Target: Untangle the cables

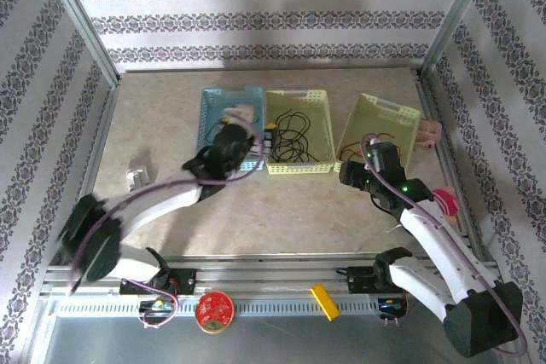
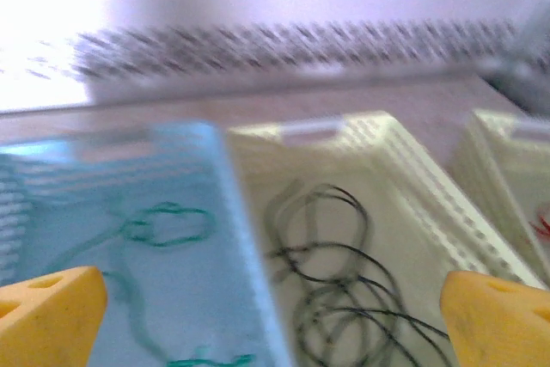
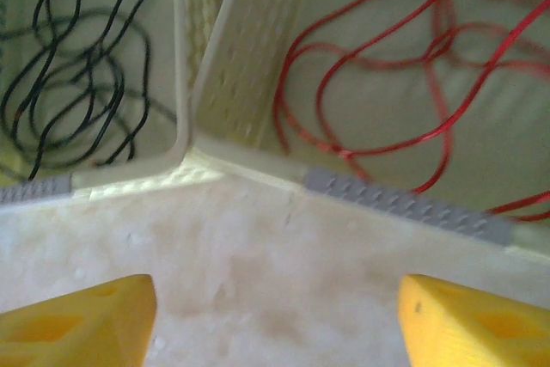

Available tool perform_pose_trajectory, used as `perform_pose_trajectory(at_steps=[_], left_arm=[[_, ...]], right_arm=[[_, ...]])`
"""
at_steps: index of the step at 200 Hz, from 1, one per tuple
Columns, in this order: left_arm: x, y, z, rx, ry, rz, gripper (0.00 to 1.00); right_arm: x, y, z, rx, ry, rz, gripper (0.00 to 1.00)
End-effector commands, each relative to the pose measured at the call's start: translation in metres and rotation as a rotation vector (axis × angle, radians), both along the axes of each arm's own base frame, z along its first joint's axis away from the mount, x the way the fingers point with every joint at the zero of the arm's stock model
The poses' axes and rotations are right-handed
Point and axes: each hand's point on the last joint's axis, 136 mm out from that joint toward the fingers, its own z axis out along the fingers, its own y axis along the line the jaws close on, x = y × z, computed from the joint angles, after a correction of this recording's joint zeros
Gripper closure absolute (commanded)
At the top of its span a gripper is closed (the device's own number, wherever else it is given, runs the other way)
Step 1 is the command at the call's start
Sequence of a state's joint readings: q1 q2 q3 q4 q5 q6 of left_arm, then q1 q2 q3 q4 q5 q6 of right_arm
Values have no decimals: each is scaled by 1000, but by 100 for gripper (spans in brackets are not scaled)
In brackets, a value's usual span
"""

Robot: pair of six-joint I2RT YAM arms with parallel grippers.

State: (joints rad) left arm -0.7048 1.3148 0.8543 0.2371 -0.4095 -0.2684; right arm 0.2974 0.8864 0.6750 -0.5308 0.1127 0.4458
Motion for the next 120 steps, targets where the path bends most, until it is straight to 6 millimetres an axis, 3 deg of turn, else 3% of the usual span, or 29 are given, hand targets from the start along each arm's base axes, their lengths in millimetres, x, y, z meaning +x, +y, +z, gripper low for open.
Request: perform_pose_trajectory(at_steps=[1,14,21,29,41,43,49,64,81,96,120], left_arm=[[-26,91,0,76,-38,322,1],[-47,141,-12,122,-1,475,1],[-57,163,-17,140,18,531,1],[-68,185,-24,163,38,596,1],[-82,213,-31,192,44,695,1],[-84,217,-32,198,43,708,1],[-89,226,-38,215,43,742,1],[-92,240,-52,259,36,783,1],[-90,250,-60,292,24,831,1],[-79,255,-67,313,28,840,1],[-57,257,-108,315,122,784,1]], right_arm=[[20,-22,35,-211,-246,-69,18],[30,-21,53,-299,-405,-68,17],[35,-19,62,-335,-495,-63,3],[40,-19,68,-365,-586,-66,2],[49,-21,70,-446,-669,-55,2],[50,-25,58,-479,-653,-53,2],[54,-33,49,-513,-622,-76,2],[63,-58,20,-608,-492,-146,2],[68,-72,-2,-611,-452,-191,2],[75,-72,-13,-595,-449,-191,2],[97,-58,-11,-640,-517,-79,2]])
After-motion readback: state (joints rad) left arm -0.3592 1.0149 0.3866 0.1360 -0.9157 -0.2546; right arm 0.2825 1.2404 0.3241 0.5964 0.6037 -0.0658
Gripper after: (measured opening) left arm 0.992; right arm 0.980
